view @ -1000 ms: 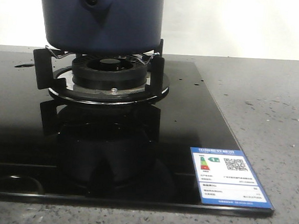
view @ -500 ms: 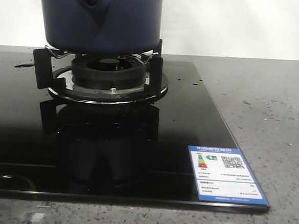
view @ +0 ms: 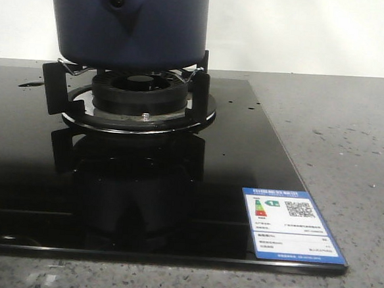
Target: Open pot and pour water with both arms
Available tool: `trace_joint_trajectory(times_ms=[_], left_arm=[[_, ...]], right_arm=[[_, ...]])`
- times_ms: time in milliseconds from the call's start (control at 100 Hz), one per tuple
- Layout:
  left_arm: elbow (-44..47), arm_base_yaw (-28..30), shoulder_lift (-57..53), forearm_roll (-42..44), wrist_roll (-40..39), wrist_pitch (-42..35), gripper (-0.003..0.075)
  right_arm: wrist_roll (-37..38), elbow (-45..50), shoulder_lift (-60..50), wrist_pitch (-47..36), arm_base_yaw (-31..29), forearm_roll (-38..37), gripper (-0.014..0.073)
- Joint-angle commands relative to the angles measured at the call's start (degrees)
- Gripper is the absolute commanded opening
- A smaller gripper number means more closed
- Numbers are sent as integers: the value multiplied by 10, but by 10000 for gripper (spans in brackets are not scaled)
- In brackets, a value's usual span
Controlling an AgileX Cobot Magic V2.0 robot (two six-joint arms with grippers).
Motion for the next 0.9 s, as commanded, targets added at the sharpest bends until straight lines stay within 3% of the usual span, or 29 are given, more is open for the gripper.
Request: trace_joint_trajectory(times_ms=[0,390,890], left_arm=[[-19,1,-13,-23,-4,-51,368],[-19,1,-13,-29,-4,-47,368],[-19,1,-13,-29,-4,-43,368]], right_arm=[[-8,34,-55,-136,4,11,-41],[-8,202,-92,-411,24,-7,-43],[-8,259,-92,-572,44,-15,-43]])
